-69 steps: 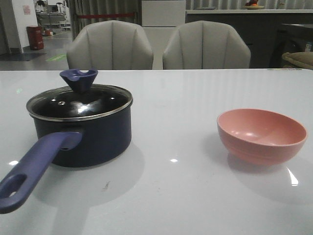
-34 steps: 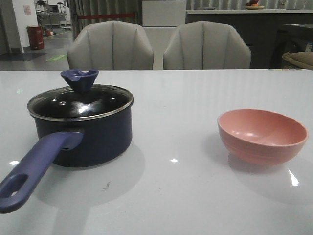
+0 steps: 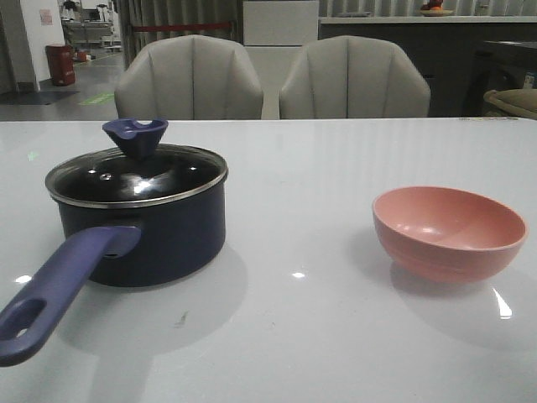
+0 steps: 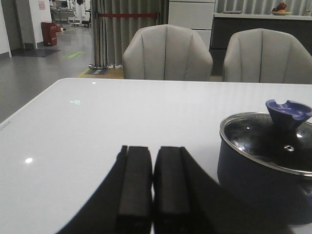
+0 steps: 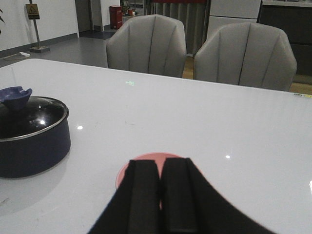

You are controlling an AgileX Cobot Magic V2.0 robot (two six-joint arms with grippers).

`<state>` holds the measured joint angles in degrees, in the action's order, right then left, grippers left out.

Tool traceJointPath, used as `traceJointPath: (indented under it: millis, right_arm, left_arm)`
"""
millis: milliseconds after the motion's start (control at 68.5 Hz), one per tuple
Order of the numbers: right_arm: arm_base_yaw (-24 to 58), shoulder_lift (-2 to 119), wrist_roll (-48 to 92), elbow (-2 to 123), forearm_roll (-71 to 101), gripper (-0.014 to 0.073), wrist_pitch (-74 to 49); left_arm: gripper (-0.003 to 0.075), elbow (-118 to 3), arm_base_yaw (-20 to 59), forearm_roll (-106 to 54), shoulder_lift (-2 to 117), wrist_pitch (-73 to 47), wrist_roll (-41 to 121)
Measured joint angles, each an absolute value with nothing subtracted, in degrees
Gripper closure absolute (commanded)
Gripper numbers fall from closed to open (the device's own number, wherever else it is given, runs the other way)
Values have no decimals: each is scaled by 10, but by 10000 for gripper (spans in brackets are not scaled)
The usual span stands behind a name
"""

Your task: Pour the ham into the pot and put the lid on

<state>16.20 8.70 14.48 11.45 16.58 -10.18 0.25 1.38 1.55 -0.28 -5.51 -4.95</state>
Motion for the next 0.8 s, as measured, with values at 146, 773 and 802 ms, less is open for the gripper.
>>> traceJointPath:
  millis: [146,773,802]
  right_arm:
    - [162,87,145,115,166,449,-102]
    - [162,87,145,115,166,449,-102]
    - [162,87,145,115,166,449,-102]
  left_arm:
    - [608,3,14,7,-3,-54,-50]
    - [608,3,14,-27,-3,-49,-50]
    - [608,3,14,-27,-3,-49,-50]
